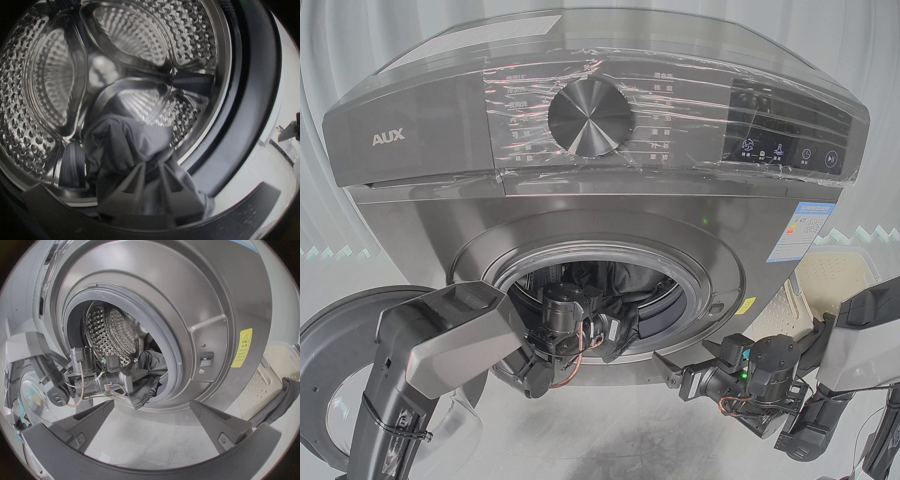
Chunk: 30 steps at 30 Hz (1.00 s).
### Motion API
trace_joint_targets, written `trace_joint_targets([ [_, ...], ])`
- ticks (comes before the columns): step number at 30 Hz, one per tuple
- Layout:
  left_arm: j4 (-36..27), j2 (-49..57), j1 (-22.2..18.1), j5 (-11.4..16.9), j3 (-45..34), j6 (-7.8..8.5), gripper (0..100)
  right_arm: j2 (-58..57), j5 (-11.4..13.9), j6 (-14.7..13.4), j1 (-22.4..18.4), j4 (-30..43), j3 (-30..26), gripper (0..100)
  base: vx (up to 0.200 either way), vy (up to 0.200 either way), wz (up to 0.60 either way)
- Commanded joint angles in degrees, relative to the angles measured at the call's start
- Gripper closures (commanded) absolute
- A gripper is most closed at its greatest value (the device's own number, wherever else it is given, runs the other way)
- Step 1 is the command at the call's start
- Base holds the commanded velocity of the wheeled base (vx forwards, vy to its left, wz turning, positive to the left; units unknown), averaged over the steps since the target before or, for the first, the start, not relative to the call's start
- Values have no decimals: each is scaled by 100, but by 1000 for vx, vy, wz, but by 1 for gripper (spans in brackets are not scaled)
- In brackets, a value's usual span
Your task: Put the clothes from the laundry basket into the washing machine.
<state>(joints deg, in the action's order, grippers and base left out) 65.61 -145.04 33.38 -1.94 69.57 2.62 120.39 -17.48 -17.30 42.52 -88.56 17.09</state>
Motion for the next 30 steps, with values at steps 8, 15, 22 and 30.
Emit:
trace_joint_targets([
  [8, -1349, 864, 187, 167, -207, -245, 0, -34, 17, -2, -7, -3, 31, 0, 0, 0, 0],
  [15, -1296, 486, 187, 159, -40, -236, 0, -42, 17, 7, -7, -3, 31, 0, 0, 0, 0],
  [22, -1252, 240, 195, 159, -23, -227, 0, -34, 17, -2, -7, -3, 31, 0, 0, 0, 0],
  [30, -1261, -85, 151, 124, 303, -174, 0, -34, 17, -2, -7, -3, 40, 0, 0, 0, 0],
])
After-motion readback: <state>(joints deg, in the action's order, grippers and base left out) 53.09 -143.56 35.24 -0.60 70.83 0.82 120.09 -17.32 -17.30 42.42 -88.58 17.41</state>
